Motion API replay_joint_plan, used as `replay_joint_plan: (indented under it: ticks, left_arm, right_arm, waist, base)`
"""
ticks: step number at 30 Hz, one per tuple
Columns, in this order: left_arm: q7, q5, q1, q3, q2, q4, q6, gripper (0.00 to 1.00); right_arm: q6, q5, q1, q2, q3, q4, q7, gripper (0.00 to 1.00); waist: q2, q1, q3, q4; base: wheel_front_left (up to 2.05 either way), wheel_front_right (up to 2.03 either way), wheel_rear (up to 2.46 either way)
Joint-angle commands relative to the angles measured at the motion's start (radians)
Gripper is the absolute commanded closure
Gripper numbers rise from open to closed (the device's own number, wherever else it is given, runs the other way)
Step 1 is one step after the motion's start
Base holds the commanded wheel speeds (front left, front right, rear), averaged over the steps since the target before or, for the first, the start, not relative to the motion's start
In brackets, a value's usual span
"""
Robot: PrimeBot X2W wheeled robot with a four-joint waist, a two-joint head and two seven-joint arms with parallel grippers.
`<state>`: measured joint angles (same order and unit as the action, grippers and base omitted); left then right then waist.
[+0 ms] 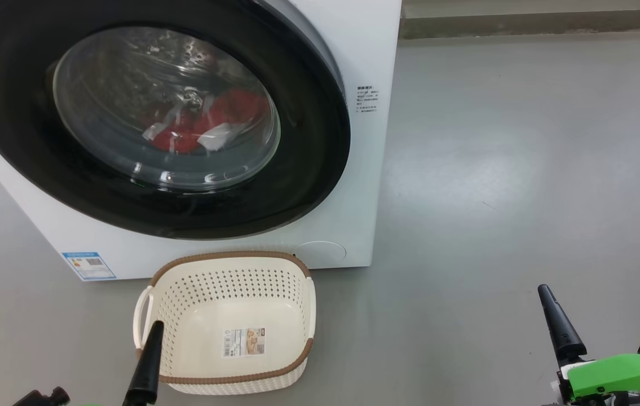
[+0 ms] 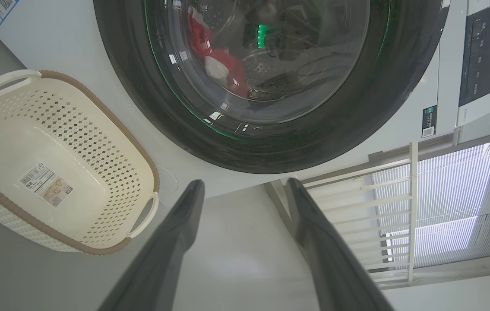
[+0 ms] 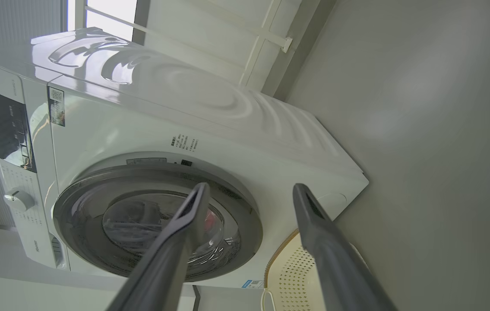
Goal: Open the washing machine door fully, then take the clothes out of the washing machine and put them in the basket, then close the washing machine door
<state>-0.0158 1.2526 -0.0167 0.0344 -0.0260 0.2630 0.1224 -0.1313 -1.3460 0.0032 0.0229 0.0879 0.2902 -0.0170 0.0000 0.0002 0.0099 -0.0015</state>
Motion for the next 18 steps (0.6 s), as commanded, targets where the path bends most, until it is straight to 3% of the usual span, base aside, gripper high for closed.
replay_joint_plan:
  ticks: [1, 18]
  left_arm:
    - [0.013, -0.044, -0.007, 0.005, -0.014, -0.036, -0.003, 0.0]
    - [0.061, -0.279, -0.001, -0.028, -0.016, -0.071, -0.033, 0.0]
  right_arm:
    - [0.0, 0.047, -0.006, 0.021, -0.009, -0.033, 0.016, 0.0]
    - [0.0, 0.234, 0.008, 0.039, -0.038, -0.054, 0.063, 0.0]
  waist:
    - [0.0, -0.0001, 0.001, 0.0]
    - [0.0, -0.0001, 0.01, 0.001]
  base:
    - [0.0, 0.0, 0.0]
    - [0.0, 0.0, 0.0]
